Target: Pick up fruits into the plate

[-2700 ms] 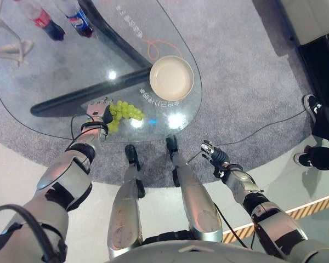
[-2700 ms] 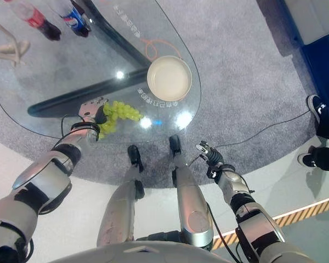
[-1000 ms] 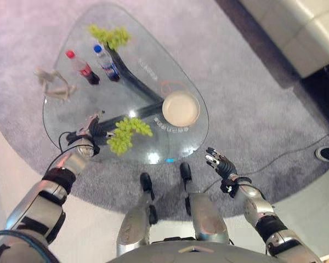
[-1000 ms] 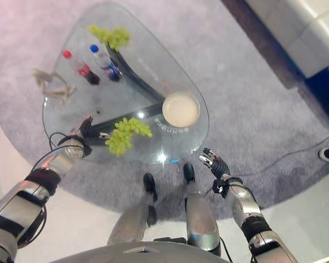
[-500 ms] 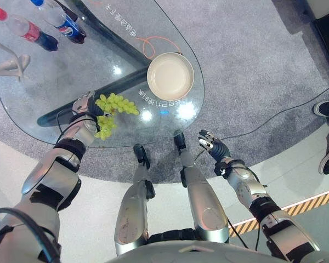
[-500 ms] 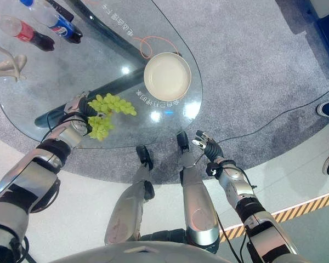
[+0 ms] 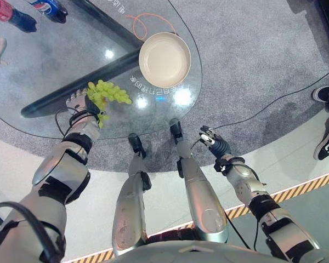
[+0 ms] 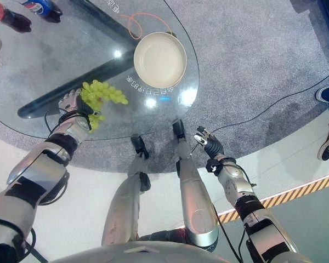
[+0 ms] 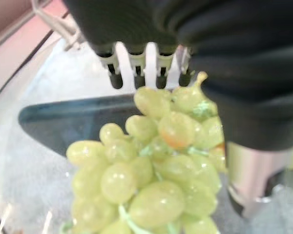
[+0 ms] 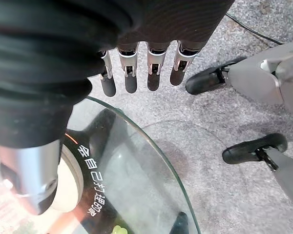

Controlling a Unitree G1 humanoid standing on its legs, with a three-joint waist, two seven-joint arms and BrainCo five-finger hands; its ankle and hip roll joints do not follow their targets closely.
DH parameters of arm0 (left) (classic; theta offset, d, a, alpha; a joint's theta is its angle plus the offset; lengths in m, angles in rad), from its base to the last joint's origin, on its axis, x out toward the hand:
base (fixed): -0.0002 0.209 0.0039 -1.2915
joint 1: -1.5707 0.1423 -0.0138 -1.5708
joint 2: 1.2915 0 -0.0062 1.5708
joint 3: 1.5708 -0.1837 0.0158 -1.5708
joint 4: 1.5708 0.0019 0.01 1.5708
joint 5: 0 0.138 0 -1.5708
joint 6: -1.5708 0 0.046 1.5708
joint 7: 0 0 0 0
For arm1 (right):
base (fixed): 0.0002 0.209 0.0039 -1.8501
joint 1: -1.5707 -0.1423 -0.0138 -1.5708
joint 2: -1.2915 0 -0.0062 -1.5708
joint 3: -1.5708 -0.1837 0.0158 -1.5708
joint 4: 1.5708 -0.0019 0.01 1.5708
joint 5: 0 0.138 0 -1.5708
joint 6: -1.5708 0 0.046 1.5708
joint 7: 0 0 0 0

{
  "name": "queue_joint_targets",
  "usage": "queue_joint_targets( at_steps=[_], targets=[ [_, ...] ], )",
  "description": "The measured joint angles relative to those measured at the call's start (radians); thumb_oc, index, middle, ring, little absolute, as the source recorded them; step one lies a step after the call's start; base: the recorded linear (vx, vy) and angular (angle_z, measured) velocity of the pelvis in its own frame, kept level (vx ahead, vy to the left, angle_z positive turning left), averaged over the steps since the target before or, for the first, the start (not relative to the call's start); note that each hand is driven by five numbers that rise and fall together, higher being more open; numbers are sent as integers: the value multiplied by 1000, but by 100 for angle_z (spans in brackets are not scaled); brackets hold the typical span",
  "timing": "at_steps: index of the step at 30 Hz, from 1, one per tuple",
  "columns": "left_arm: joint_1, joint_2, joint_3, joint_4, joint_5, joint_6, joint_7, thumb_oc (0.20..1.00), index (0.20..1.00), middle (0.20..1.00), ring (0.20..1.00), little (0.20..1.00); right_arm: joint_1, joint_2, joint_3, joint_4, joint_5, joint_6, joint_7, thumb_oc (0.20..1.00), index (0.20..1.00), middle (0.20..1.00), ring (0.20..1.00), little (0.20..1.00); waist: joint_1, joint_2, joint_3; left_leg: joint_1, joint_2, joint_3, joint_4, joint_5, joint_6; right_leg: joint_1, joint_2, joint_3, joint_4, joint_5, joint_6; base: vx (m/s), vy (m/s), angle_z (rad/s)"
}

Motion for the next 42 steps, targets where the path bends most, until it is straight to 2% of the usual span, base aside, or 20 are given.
queue_joint_targets(
  at_steps=[4,5,6,7,21,28,36,42],
  targets=[
    [-4,0,-9,0,38,22,12,1000,1000,1000,1000,1000,-6,1,2,0,22,-2,1,1000,1000,1000,1000,1000,0,-15,-2,-7,0,-1,2,0,0,-7,0,0,4,0,0,-38,-12,1],
    [-4,1,-9,0,50,25,13,900,900,900,900,900,-8,1,2,0,23,-4,3,1000,1000,1000,1000,1000,0,-21,-5,-11,0,-2,4,-1,1,-12,0,-2,9,0,0,0,0,0],
    [-6,2,-12,1,53,26,14,376,376,376,376,376,-10,1,2,0,24,-5,6,1000,1000,1000,1000,1000,0,-27,-8,-19,0,-3,9,-2,0,-19,-1,-2,9,0,0,0,0,0],
    [-9,3,-13,1,55,26,18,200,200,200,200,200,-13,2,2,0,24,-5,10,1000,1000,1000,1000,1000,1,-31,-10,-25,0,-3,11,-2,1,-25,-1,-2,11,0,0,-13,-15,5],
    [-14,4,-38,23,59,13,24,200,200,200,200,200,-29,5,7,0,43,-6,20,1000,1000,1000,1000,1000,1,-38,-13,-56,0,-26,49,-12,1,-34,-6,-23,26,-2,2,-15,-15,4],
    [-18,6,-38,61,56,-11,30,200,200,200,200,200,-40,9,9,32,43,-6,23,1000,1000,1000,1000,1000,2,-77,-36,-60,-1,-26,53,-12,1,-39,-6,-22,30,-1,1,0,0,0],
    [-1,8,-38,59,14,-94,34,200,200,200,200,200,-47,18,10,36,43,-8,42,1000,1000,1000,1000,1000,10,-79,-38,-24,-2,-26,51,-9,5,-5,-7,-22,31,1,-2,0,10,0],
    [46,17,-33,10,-29,-162,40,200,200,200,200,200,-46,33,7,37,41,-8,43,1000,1000,1000,1000,1000,29,-78,-37,55,-3,-18,33,-12,0,64,-8,-18,24,-5,5,11,31,-2]
  ],
)
